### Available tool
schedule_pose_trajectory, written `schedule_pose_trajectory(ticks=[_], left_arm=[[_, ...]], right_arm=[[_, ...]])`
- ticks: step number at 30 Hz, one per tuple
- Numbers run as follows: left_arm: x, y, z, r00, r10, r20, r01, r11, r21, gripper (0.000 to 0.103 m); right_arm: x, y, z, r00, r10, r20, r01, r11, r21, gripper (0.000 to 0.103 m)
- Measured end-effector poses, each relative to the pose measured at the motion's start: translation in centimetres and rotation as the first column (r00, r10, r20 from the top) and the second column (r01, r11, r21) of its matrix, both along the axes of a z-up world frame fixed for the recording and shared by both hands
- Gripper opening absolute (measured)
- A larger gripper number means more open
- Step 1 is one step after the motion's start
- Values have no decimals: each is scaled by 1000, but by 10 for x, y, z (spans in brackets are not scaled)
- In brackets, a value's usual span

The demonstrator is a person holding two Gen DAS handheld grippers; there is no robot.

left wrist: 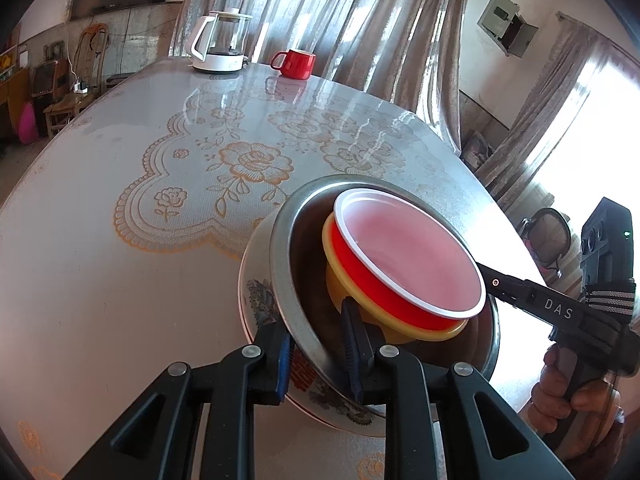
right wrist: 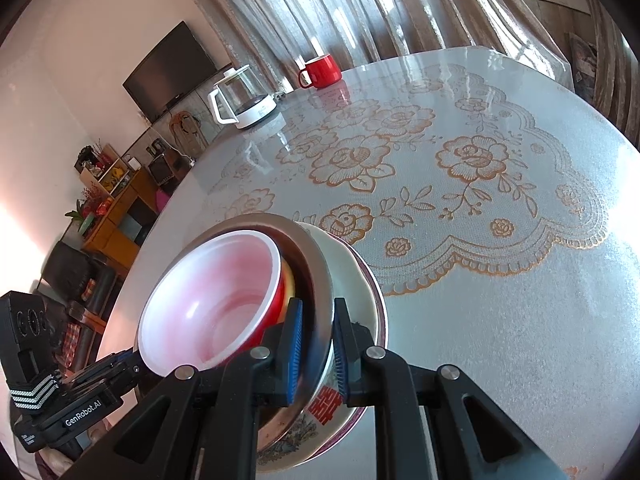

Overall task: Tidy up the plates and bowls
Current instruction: 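Settle the basin centered on the plates with the right gripper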

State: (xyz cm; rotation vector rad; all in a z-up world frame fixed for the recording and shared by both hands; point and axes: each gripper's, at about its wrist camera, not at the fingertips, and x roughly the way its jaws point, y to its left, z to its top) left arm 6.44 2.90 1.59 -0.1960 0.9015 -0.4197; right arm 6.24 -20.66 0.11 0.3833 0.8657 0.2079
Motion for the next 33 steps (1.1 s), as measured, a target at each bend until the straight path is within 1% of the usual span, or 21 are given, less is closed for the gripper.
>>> schedule_pose_trajectory(ticks=[6, 12, 16, 22, 33], left_arm=[[0, 1, -2, 1000, 4, 4, -4, 1000, -1, 24], [-7, -5, 1, 1000, 10, 27, -11, 999, 30, 25], [-7, -4, 1, 1000, 10, 24, -11, 1000, 22, 25], [-12, -6, 3, 999, 12, 45, -15, 999, 48, 26], [-17, -2, 7, 998, 19, 57, -22, 998, 55, 27]], right_arm=[[-5, 1, -3, 1000, 4, -4, -4, 1000, -1, 15], [-8, 4, -4, 1000, 11, 11, -11, 1000, -17, 15], [-7, 6, -4, 1000, 9, 13, -9, 999, -31, 15], [-7, 5, -3, 1000, 11, 8, -11, 999, -31, 15], [-9, 10, -4, 1000, 22, -7, -22, 999, -43, 17]])
